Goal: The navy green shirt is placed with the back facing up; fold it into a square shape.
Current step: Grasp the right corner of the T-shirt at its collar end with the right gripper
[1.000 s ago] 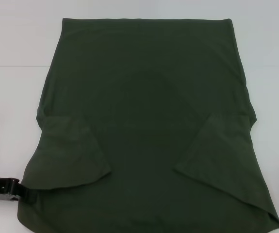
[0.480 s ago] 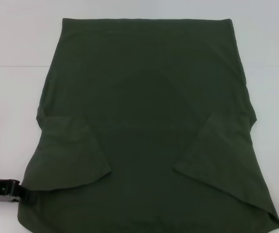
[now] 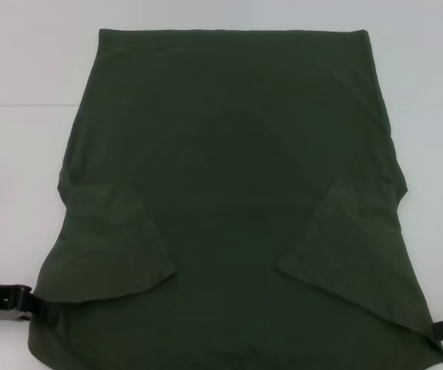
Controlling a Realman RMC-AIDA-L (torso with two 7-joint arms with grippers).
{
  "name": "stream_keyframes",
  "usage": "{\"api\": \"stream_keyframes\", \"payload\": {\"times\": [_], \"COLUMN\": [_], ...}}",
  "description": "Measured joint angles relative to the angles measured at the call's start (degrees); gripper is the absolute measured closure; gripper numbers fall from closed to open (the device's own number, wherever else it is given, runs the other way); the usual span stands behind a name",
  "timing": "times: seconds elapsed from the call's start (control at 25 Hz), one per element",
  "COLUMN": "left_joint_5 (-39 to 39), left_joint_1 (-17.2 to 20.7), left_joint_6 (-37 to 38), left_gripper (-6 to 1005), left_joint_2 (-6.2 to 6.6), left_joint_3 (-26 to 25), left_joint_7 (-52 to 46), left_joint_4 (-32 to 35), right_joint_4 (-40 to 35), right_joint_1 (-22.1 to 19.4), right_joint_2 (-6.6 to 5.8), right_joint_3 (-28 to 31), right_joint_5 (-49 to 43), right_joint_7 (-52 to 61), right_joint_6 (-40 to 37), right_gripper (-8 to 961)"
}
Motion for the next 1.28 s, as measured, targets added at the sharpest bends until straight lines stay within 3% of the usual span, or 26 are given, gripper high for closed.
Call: {"api": "stream_keyframes", "payload": {"times": [0.32,1.28], "left_joint_5": [0.00,0.00], "left_joint_1": [-0.03,-0.17], "left_joint_6": [-0.19,-0.46], "left_gripper": [965,966], "left_joint_2": [0.07,0.02], "left_joint_3": [0.00,0.00], "left_joint_7": [0.01,0.03], "left_joint_4": [-0.05,-0.05], "right_joint_4": [-0.05,-0.14], "right_joint_1": [0.49,1.11], "right_joint_2": [1.24,2.25], "right_joint_3": [-1.16,-5.25], "right_joint_5": [0.00,-0.06], "right_joint_7": [-1.15,-1.50], "right_joint_6": [1.22,3.45], "right_gripper": [207,208]}}
